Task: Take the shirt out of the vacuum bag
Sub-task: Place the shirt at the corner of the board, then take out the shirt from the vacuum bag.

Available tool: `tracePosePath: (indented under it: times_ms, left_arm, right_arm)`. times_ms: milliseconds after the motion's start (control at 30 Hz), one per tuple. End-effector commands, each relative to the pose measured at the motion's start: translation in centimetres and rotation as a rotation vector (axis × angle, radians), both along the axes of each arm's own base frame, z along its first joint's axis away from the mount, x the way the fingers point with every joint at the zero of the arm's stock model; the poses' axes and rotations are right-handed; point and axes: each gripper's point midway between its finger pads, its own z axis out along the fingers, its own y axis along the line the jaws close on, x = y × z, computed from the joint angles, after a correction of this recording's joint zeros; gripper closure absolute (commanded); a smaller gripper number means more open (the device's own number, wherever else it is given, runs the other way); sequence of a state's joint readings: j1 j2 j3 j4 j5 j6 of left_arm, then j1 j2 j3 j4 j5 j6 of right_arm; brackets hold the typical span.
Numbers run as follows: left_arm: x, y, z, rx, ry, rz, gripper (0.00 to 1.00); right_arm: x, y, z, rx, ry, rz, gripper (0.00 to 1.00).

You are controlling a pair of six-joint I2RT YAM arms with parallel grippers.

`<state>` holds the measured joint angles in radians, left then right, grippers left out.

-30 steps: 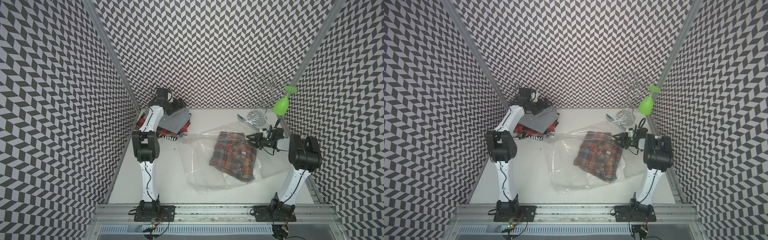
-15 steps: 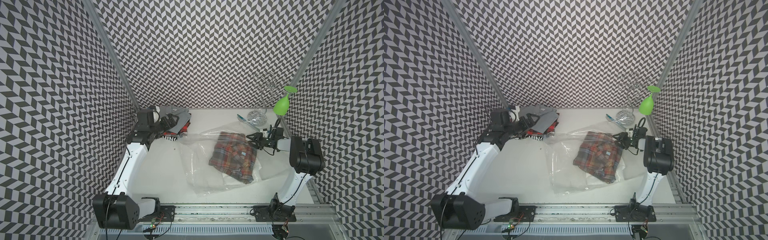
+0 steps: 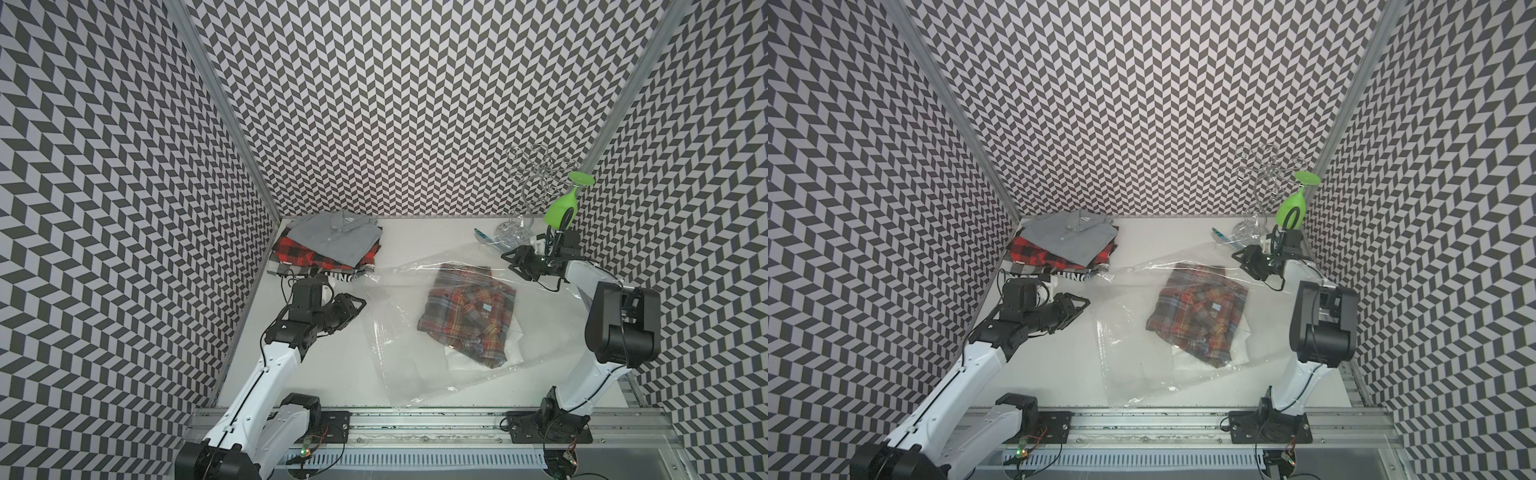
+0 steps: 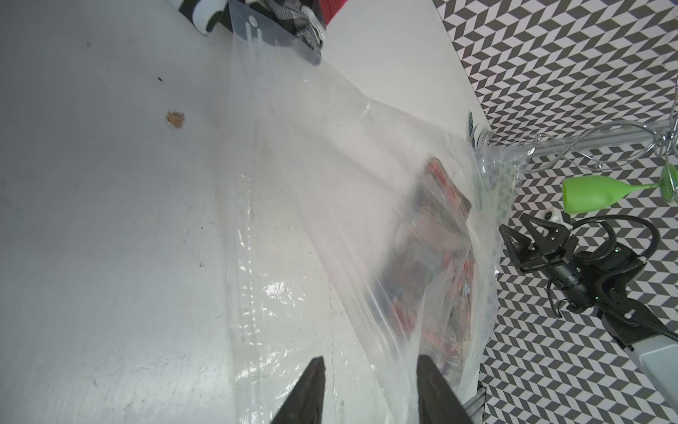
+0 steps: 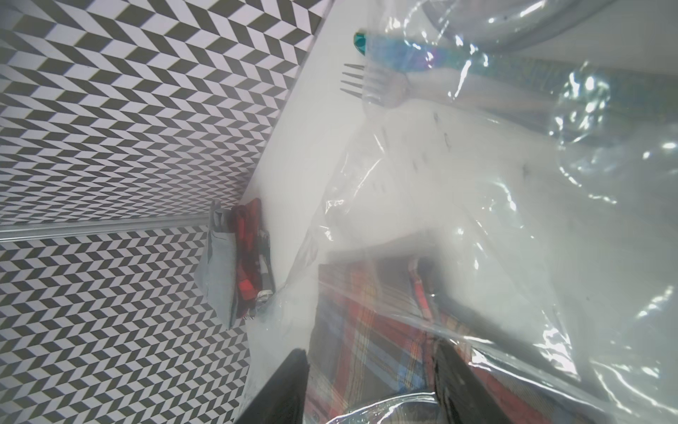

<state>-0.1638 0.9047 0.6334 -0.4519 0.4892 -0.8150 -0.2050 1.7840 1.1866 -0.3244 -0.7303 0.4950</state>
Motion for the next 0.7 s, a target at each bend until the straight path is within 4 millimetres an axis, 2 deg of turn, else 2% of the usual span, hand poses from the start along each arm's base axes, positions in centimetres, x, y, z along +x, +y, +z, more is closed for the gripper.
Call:
tracePosePath:
  times_ms: [0, 100, 200, 333, 433, 500, 667]
  left_arm:
    - [-1.8, 0.5, -0.2, 0.002, 0.037, 0.036, 0.61]
    - [-3.8, 0.8, -1.5, -0.01, 0.101, 0.062, 0.64]
    - [-5.3, 0.7, -4.0, -0.003, 0.172, 0.057, 0.72]
    - [-5.8, -0.5, -6.2, -0.038, 0.202, 0.025, 0.81]
    - [-5.6, -2.5, -7.4, -0.128, 0.198, -0.016, 0.83]
    - [-4.9, -3.9, -7.4, -0.173, 0.168, -0.039, 0.81]
    - [-2.9, -7.3, -6.7, -0.272, 0.095, -0.109, 0.68]
  right_arm:
    - [-1.8, -0.4, -0.9, -0.078, 0.045, 0.001, 0.43]
    - [-3.0, -0.4, -2.4, -0.087, 0.076, -0.01, 0.43]
    - [-3.8, -0.4, -4.0, -0.088, 0.105, -0.014, 0.44]
    - [-4.2, -0.5, -4.8, -0.098, 0.118, -0.017, 0.45]
    - [-4.2, -0.4, -5.2, -0.094, 0.123, -0.014, 0.45]
    - [-4.3, -0.5, -5.7, -0.094, 0.132, -0.017, 0.45]
    - [-5.0, -0.5, -7.1, -0.104, 0.165, -0.02, 0.46]
